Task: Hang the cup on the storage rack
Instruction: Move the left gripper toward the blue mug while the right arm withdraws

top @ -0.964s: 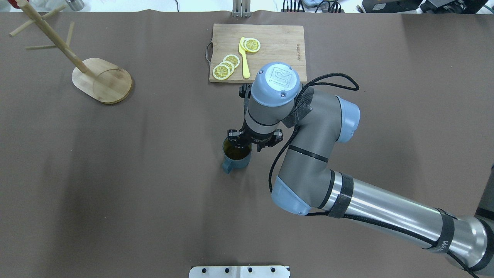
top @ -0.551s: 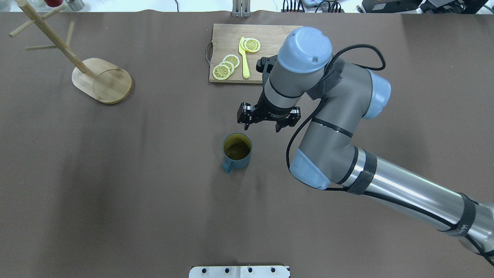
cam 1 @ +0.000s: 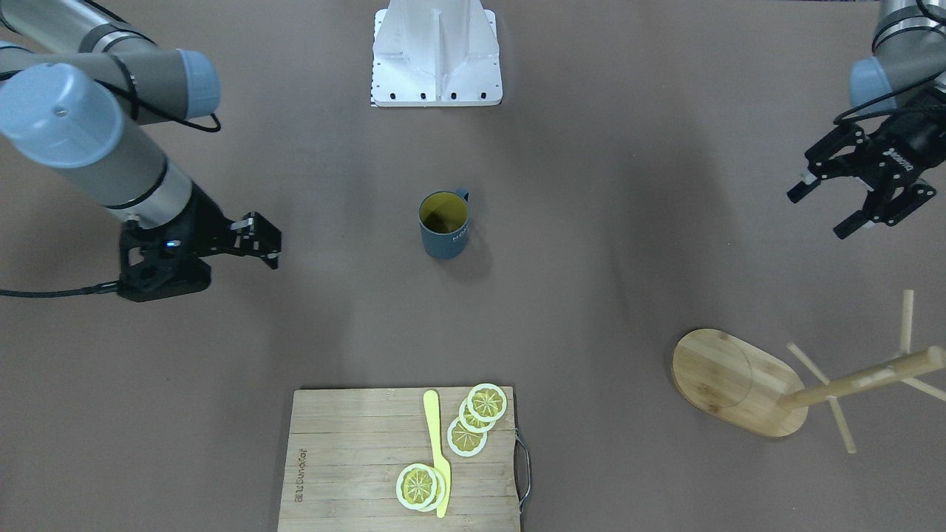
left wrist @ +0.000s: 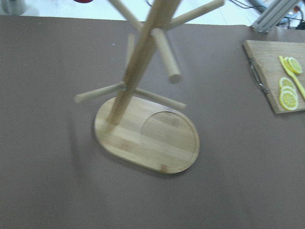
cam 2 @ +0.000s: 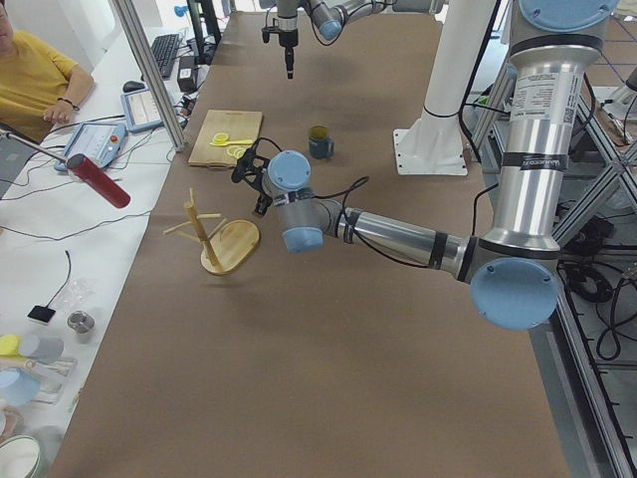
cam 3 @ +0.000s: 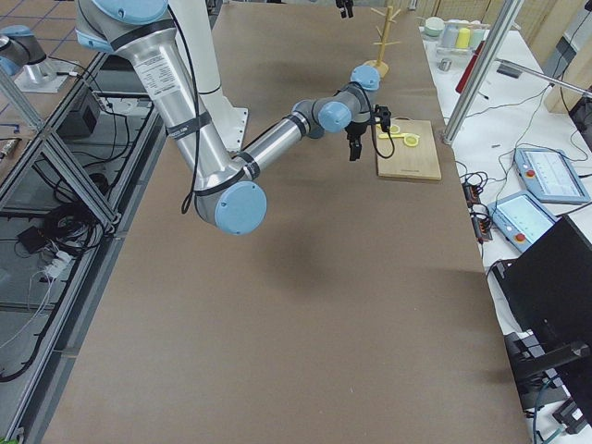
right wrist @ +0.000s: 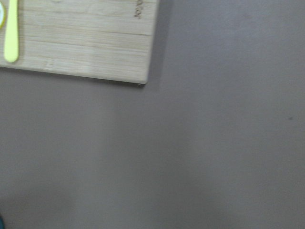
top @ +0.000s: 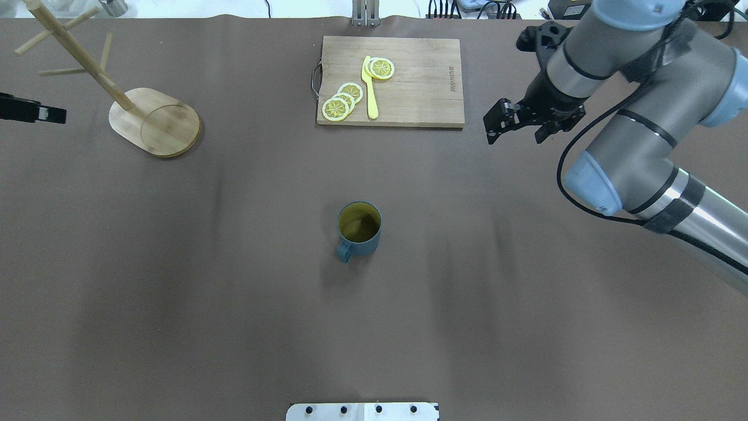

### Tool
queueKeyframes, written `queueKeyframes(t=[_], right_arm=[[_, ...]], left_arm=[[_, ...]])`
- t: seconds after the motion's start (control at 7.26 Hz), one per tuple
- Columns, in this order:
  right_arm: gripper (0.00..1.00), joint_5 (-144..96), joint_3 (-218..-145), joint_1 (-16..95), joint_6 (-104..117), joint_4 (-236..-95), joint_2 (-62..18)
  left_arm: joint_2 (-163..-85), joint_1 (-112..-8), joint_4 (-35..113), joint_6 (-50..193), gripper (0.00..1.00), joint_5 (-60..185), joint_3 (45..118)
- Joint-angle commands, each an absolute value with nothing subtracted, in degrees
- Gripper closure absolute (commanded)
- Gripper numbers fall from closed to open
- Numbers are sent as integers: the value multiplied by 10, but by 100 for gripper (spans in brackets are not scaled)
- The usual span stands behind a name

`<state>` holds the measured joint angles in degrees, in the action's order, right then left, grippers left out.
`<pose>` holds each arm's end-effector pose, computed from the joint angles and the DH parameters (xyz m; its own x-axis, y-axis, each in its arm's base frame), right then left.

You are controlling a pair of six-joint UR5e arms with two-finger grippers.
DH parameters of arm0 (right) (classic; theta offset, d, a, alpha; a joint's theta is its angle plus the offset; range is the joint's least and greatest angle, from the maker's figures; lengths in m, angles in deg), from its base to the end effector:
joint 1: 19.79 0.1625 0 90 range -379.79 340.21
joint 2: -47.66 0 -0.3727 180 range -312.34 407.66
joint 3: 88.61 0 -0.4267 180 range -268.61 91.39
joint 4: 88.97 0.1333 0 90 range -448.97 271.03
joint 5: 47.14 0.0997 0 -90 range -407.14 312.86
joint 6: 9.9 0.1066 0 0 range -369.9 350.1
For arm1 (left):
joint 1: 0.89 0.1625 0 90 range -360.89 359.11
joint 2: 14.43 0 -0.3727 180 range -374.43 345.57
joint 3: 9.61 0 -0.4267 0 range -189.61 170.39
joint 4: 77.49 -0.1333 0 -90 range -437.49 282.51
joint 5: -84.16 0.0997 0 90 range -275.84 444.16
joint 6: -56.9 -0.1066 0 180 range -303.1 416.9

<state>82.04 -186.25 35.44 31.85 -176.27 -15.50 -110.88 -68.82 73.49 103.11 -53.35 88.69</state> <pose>-0.3162 -0.5710 0.2591 0.6152 -0.1280 0.7779 0.0600 0.9915 0.1157 0.1555 -0.5292 0.3453 0.3142 0.4690 -0.8254 0.1939 0.8194 0.5395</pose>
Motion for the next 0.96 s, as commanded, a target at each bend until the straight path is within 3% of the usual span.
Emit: queueKeyframes(t=[0.0, 0.41, 0.83], right_arm=[[2, 839, -1833, 420, 200, -1762, -193], [2, 836, -1786, 461, 126, -1762, -197], [2, 835, -1752, 471, 106, -1750, -192]], left_arm=[[-1146, -571, 736, 1064, 8, -369, 932], [-1159, -433, 735, 1068, 8, -166, 973], [-1159, -205, 734, 1046, 8, 154, 978]])
